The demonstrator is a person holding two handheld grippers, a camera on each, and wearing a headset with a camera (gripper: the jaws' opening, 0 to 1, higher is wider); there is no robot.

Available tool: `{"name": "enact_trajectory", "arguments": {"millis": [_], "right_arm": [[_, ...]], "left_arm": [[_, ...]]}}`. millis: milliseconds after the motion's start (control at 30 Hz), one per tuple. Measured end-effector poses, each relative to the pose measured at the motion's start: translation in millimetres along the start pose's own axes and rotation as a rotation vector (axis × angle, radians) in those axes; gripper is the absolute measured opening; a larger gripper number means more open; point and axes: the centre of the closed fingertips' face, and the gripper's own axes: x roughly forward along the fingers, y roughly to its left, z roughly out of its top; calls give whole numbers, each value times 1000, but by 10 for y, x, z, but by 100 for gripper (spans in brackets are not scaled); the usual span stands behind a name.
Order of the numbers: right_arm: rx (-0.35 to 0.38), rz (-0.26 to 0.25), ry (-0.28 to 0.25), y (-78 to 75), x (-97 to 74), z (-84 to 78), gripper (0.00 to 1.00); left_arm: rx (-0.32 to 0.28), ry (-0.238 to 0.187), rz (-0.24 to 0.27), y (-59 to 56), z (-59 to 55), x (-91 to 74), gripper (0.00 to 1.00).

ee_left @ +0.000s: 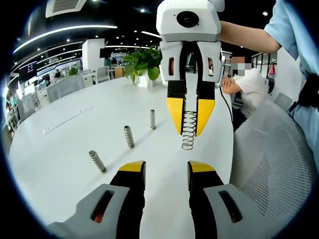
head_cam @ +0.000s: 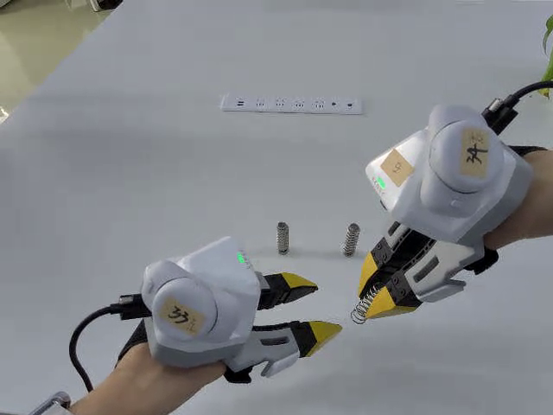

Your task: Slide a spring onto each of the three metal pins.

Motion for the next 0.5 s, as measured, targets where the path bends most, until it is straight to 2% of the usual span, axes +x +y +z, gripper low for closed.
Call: {"name": "enact_trajectory", "arguments": {"millis": [100,300,333,367,500], "right_arm": [[6,3,3,4,3,-30,7],[16,7,14,23,-4,-110,7],[18,6,15,25,-8,-122,7],[23,6,18,22,-16,-146,7],[34,2,28,14,-38,-211,7]], "left_arm": [[-21,-17,37,77,-13,-32,43],[-46,-18,95,196,-68,-92,60],[-44,-21,102,209,-72,-101,65],[-39,-28,140,274,-68,-120,69],[-49,-30,179,358,-88,-146,91]]}}
